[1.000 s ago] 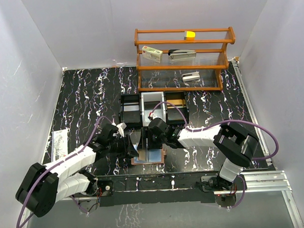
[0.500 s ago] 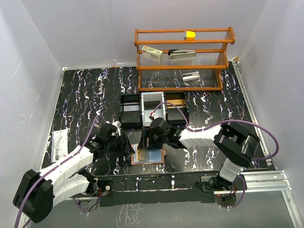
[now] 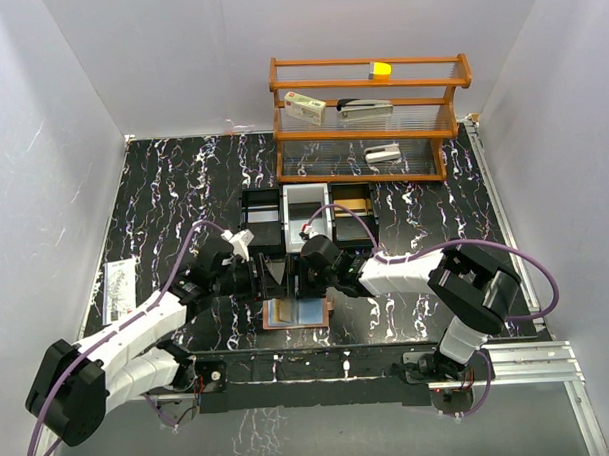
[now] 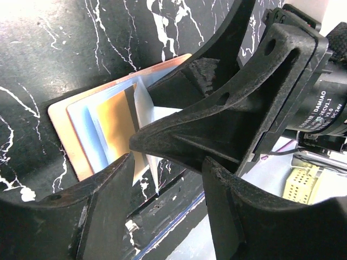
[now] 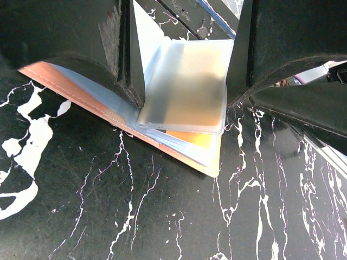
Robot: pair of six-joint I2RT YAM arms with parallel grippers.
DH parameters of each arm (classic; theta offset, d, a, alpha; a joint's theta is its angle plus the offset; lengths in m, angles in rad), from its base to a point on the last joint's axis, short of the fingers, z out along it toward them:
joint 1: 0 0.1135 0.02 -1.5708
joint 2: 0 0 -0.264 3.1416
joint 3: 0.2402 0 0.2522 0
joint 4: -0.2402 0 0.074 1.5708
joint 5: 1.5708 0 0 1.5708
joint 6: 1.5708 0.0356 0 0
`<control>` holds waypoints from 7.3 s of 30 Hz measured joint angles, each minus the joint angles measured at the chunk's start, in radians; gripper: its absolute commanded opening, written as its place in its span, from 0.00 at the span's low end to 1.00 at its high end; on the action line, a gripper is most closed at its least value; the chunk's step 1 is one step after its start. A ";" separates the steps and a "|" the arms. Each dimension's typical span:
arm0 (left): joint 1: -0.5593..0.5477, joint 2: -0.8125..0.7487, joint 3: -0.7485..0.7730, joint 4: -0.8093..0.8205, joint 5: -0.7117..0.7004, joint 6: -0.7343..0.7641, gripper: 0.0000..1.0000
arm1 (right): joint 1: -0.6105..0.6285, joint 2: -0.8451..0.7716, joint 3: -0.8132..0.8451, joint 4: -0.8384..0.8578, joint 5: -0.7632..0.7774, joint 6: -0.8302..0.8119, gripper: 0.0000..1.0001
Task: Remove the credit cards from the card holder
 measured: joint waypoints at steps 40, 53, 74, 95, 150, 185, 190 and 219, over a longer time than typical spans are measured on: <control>-0.040 0.140 -0.054 0.136 0.126 0.034 0.38 | -0.008 0.000 -0.002 0.004 -0.013 0.010 0.58; -0.061 0.195 -0.053 0.151 0.126 0.024 0.38 | -0.033 -0.008 0.028 -0.038 -0.023 0.008 0.80; -0.224 0.381 0.097 0.245 0.069 -0.015 0.52 | -0.087 -0.405 -0.140 -0.196 0.182 0.068 0.70; -0.244 0.139 0.084 0.032 -0.203 -0.043 0.50 | -0.089 -0.310 -0.192 -0.071 -0.027 0.081 0.39; -0.248 0.405 0.107 0.177 -0.131 -0.145 0.40 | -0.100 -0.290 -0.233 -0.085 0.039 0.078 0.40; -0.240 0.411 0.093 0.157 -0.200 -0.189 0.24 | -0.106 -0.222 -0.264 0.057 -0.079 0.109 0.51; -0.243 0.401 0.092 0.134 -0.228 -0.202 0.18 | -0.106 -0.222 -0.264 0.056 -0.076 0.109 0.50; -0.247 0.356 0.077 0.121 -0.246 -0.231 0.28 | -0.101 -0.227 -0.276 0.070 -0.062 0.117 0.49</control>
